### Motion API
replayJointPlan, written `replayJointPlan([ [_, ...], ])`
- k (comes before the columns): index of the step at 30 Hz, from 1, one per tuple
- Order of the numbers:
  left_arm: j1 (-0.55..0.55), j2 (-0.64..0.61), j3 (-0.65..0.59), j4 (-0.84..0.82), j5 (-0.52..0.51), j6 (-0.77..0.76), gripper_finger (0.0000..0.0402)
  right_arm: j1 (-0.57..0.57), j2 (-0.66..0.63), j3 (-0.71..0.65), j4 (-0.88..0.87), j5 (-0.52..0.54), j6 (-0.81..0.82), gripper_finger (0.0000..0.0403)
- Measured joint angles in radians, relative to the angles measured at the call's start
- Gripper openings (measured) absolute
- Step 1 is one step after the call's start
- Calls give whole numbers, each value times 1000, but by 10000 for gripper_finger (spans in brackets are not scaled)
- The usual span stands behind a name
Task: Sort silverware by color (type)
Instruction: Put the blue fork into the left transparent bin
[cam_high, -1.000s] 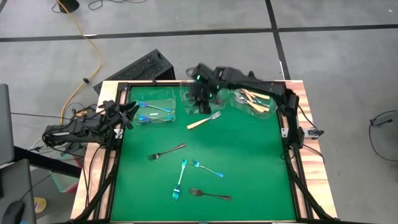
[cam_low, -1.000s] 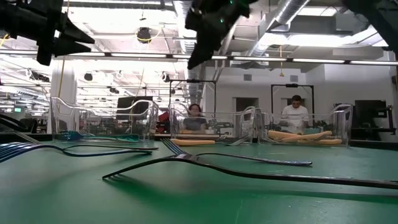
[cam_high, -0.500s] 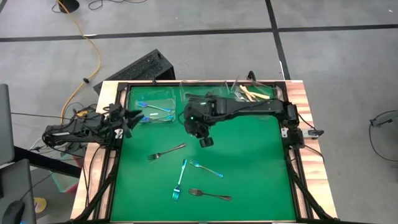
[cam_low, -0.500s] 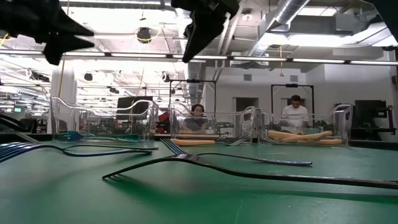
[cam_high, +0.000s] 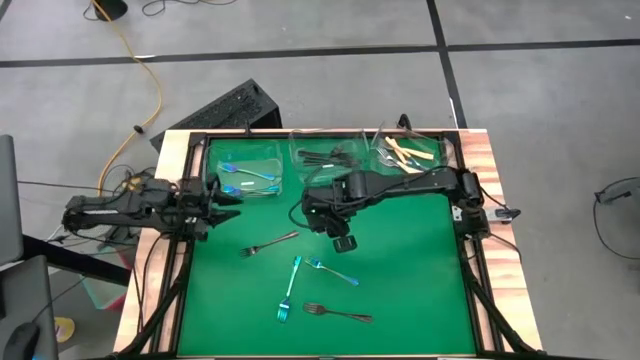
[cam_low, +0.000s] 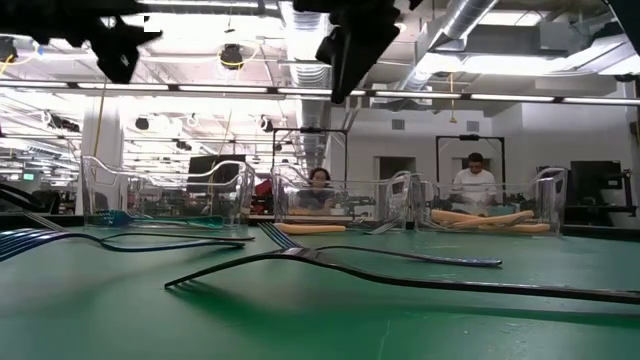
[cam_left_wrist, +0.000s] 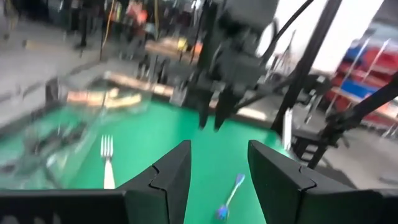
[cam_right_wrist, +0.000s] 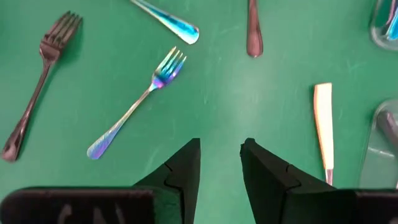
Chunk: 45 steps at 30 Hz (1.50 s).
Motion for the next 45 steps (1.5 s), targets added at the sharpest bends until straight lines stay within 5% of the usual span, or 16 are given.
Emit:
replayJointPlan([
  [9, 0, 272, 0, -5, -65, -132, 145, -9, 0, 0, -149, 0, 38, 136],
  [19, -52, 434, 7, -42, 20, -235, 145, -9, -43, -2, -294, 0, 53, 136],
  [30, -240, 583, 156, -168, -118, -233, 145, -9, -241, -9, -250, 50, 135, 136],
  [45, -282, 689, 160, -246, -187, -311, 145, -3, -455, -9, -182, 50, 153, 137],
])
